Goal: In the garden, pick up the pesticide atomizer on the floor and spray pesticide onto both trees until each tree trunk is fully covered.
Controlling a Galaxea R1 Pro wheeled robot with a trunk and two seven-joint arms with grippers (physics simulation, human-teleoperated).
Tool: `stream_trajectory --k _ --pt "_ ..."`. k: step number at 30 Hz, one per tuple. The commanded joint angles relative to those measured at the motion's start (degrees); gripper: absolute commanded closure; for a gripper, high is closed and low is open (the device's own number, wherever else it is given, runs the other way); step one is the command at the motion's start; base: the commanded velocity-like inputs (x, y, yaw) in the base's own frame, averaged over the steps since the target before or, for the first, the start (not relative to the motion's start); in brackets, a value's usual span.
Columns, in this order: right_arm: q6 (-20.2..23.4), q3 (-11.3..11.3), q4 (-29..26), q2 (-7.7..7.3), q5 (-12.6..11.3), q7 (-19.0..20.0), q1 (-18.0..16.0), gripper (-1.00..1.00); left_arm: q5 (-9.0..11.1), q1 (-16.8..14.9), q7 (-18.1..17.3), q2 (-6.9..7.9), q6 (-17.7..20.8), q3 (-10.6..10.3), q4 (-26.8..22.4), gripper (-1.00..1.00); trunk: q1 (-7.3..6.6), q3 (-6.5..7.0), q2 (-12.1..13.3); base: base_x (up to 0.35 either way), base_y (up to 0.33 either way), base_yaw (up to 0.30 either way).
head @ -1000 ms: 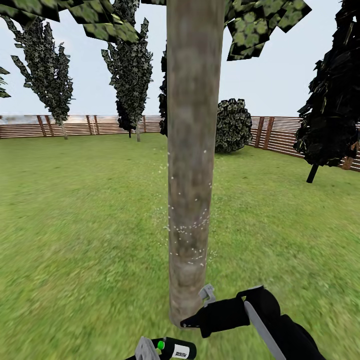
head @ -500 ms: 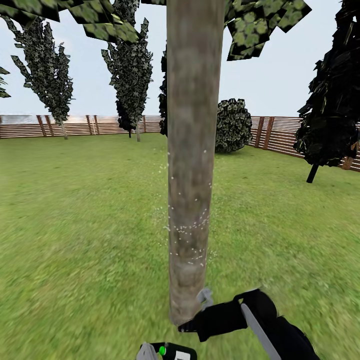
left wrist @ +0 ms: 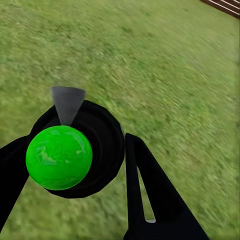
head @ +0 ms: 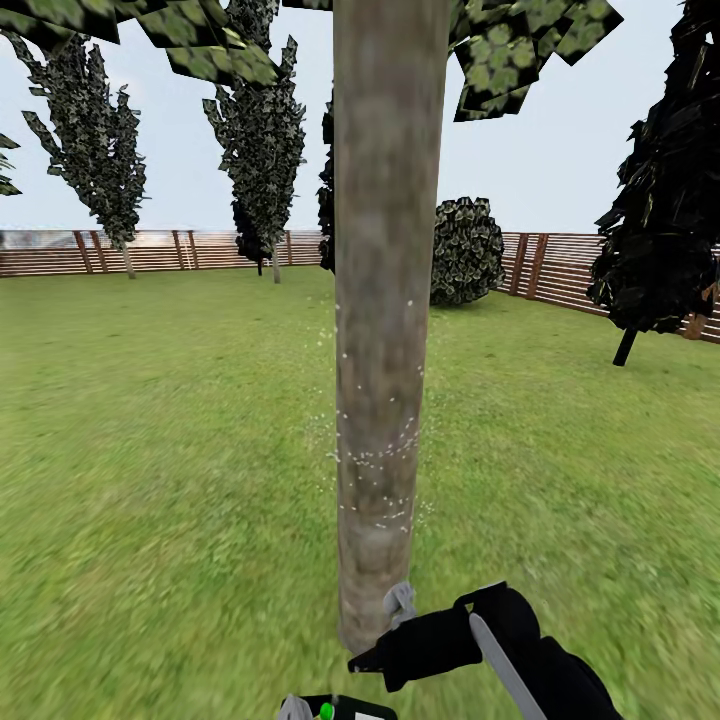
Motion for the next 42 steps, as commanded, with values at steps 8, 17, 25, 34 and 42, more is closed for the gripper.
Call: stream_trajectory --k 8,17,25,34,42 --pt "0.17 0.37 2.04 1.07 0.48 -0.26 -0.03 1.00 0.53 -0.08 0.03 0.12 -0.21 -0.21 -0.07 1.00 0.03 -0.05 -0.07 0.000 0.000 0.000" --pt "0.17 1.62 2.81 1.40 0.50 -0.34 -0.05 1.00 0.53 0.09 0.28 0.16 -0.25 -0.21 -1.02 1.00 0.03 -0.05 -0.07 0.000 0.000 0.000" --pt "0.17 1.65 2.76 1.40 0.50 -0.34 -0.05 1.00 0.53 0.18 0.35 0.13 -0.19 -0.21 -1.06 1.00 0.03 -0.05 -0.07 0.000 0.000 0.000" --pt "0.17 1.65 2.82 1.41 0.50 -0.34 -0.01 1.00 0.53 0.18 0.35 0.13 -0.18 -0.21 -1.53 1.00 0.03 -0.05 -0.07 0.000 0.000 0.000" --pt "0.17 1.73 2.88 1.82 0.50 -2.02 -0.04 1.00 0.53 0.18 0.28 0.13 -0.11 -0.21 -2.32 1.00 0.03 -0.05 -0.07 0.000 0.000 0.000"
